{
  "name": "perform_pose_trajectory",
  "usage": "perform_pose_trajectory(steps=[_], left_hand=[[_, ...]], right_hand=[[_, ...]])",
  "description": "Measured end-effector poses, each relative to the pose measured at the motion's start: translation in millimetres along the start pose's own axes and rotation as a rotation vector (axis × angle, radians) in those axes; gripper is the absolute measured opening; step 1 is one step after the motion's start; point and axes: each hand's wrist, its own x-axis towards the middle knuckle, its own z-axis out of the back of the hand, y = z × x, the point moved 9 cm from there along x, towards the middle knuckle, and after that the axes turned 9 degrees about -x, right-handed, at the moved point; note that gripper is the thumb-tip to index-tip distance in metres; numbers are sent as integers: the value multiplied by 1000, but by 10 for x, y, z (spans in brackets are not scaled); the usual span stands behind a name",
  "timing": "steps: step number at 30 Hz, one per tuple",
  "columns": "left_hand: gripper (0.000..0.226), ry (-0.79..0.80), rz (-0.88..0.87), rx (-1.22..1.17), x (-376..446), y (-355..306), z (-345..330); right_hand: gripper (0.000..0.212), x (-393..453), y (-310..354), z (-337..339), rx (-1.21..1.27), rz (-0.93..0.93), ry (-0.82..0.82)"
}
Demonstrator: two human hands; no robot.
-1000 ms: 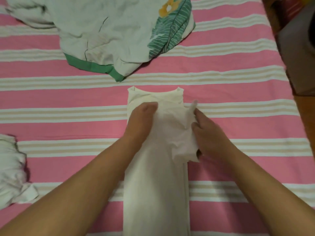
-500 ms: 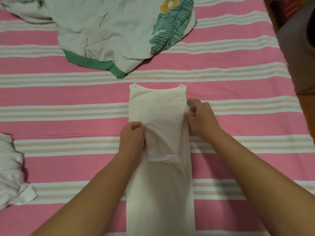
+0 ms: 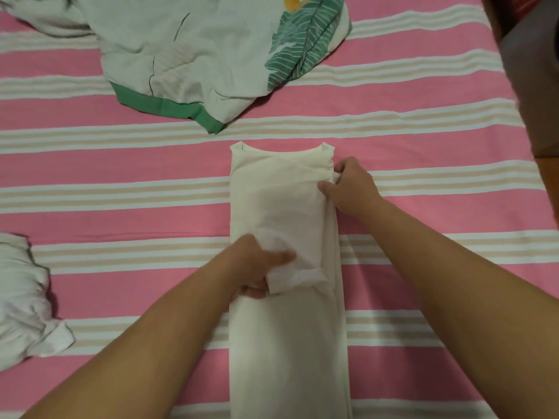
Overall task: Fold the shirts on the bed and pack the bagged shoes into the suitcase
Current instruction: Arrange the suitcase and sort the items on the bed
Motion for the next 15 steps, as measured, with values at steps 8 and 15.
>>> perform_pose_trajectory(steps=[8,15], left_hand=[[62,-414,-275,444,106,-165,586],[19,-266,-283,-246,699,-867,809]], right_hand=[[27,20,13,9,44,-53,76],[25,43,50,-67,341,-187,139]])
